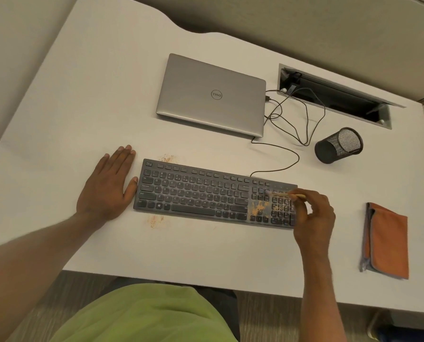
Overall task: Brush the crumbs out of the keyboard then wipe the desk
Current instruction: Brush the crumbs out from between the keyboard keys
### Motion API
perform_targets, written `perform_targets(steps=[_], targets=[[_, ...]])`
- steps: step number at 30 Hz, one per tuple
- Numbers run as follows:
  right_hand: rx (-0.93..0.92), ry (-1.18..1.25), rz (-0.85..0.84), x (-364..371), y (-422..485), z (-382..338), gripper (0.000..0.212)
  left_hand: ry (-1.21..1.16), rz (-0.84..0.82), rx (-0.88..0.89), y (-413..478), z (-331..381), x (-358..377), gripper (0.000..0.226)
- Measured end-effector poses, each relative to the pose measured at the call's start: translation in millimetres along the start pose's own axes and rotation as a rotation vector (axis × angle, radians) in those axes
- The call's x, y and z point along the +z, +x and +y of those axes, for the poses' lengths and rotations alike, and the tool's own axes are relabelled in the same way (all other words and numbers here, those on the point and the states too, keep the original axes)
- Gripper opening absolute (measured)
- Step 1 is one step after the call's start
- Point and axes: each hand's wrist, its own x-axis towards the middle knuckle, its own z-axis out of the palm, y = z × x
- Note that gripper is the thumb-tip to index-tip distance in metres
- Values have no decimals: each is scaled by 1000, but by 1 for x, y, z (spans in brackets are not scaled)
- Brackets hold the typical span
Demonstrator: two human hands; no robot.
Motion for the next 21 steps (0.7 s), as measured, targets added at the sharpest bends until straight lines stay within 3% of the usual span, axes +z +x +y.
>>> perform_targets(steps=[4,8,16,21], targets=[[-37,155,-50,7,1,-19,21,1,1,0,0,0,0,70],[-44,119,-137,16,6,-14,17,3,-5,4,0,0,0,70],[26,-78,14,-9,8,15,25,-1,1,3,0,0,-1,70],[27,96,-21,1,6,-10,19,-3,-8,1,0,0,-1,71]])
